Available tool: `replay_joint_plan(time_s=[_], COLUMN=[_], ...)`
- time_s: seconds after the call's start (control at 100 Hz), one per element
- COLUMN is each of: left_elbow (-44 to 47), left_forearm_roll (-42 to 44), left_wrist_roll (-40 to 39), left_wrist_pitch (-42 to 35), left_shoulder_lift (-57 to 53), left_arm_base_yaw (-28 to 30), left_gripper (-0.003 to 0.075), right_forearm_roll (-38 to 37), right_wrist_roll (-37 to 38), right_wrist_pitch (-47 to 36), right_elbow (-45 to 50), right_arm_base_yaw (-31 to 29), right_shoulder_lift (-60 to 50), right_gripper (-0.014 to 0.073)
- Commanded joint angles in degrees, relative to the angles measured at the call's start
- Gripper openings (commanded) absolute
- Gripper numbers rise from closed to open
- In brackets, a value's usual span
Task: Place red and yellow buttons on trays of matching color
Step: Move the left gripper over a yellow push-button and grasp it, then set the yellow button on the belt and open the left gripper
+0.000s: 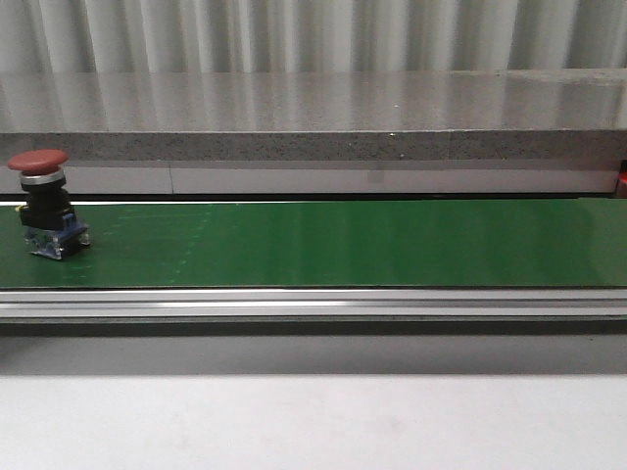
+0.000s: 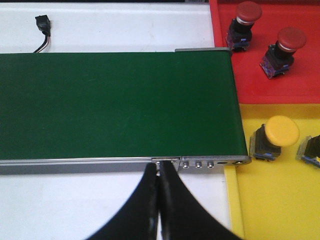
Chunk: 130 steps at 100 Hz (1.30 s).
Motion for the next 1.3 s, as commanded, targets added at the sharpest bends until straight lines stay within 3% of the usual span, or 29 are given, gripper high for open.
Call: replay_joint_plan(time_s=[0.0, 0.11, 0.43, 0.7, 1.02, 1.29], left_elbow=[-1.9, -1.9, -1.9, -1.9, -1.8, 0.7], left_forearm_roll=[-1.2, -2.6, -3.4, -3.3, -2.3, -1.8], left_wrist_roll=[-0.6, -0.6, -0.2, 4.3, 5.9, 5.9], left_wrist_pitch=[-0.3, 0.3, 0.3, 6.6, 9.3, 8.9], left_shoulder_lift=[-2.7, -3.7, -14.5, -23.4, -23.8, -22.6], left_arm_base_yaw=[0.0, 0.0, -0.9, -8.0, -18.1, -20.9], left_gripper=[0.0144, -0.0022, -0.0020, -0.0020, -0.0020, -0.0020], right_forearm_roll=[-0.2, -0.2, -0.2, -0.2, -0.2, -0.2], right_wrist_roll=[-0.4, -0.4, -0.4, -0.4, -0.4, -0.4], right_wrist_pitch=[-3.3, -3.3, -3.3, -3.3, -3.3, -3.3], right_elbow=[-1.4, -1.4, -1.4, -1.4, -1.4, -1.4], right_arm_base_yaw=[0.0, 0.0, 0.0, 0.0, 0.0, 0.0], right_shoulder_lift=[-0.2, -0.2, -0.2, -0.2, -0.2, -0.2], right_gripper=[-0.0067, -0.0067, -0.0067, -0.0067, -0.0067, -0.0067])
